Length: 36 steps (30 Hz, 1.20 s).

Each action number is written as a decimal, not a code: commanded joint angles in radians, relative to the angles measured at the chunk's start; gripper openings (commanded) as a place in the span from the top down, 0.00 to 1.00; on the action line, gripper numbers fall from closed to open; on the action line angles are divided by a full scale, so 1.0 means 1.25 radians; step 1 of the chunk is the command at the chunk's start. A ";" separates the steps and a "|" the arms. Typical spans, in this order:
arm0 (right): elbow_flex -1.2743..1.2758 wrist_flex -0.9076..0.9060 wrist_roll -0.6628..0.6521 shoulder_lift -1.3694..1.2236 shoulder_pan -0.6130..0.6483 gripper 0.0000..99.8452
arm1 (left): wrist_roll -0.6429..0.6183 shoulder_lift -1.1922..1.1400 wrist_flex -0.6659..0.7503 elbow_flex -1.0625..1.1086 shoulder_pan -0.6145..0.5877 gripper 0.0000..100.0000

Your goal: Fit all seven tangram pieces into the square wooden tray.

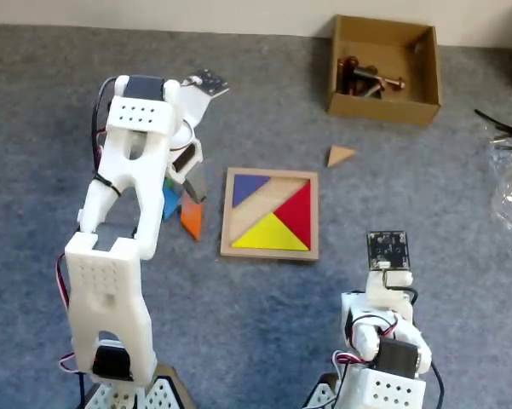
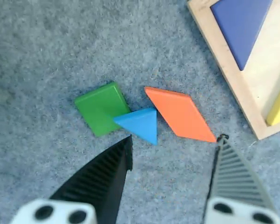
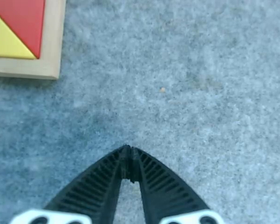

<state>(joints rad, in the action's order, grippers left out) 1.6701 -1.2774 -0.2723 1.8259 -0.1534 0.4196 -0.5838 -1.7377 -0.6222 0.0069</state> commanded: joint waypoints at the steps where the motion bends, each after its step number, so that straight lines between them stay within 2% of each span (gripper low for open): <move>1: 0.088 0.021 0.004 0.007 0.003 0.99 | 0.005 0.073 -0.007 -0.071 0.002 0.74; 12: 0.088 0.021 0.004 0.007 0.003 0.99 | 0.005 0.125 -0.007 -0.021 -0.063 0.74; 20: 0.088 0.021 0.004 0.007 0.003 0.99 | 0.004 0.127 -0.004 0.139 0.017 0.74; 25: 0.088 0.021 0.004 0.007 0.003 0.99 | -0.065 0.127 0.020 0.155 0.033 0.74; 36: 0.088 0.021 0.004 0.007 0.003 0.99 | -0.069 0.126 0.102 0.214 0.061 0.74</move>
<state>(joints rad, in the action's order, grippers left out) 1.6701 -1.2774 -0.2723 1.8259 -0.1534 0.3445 -0.4856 -1.6502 -0.3506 0.0560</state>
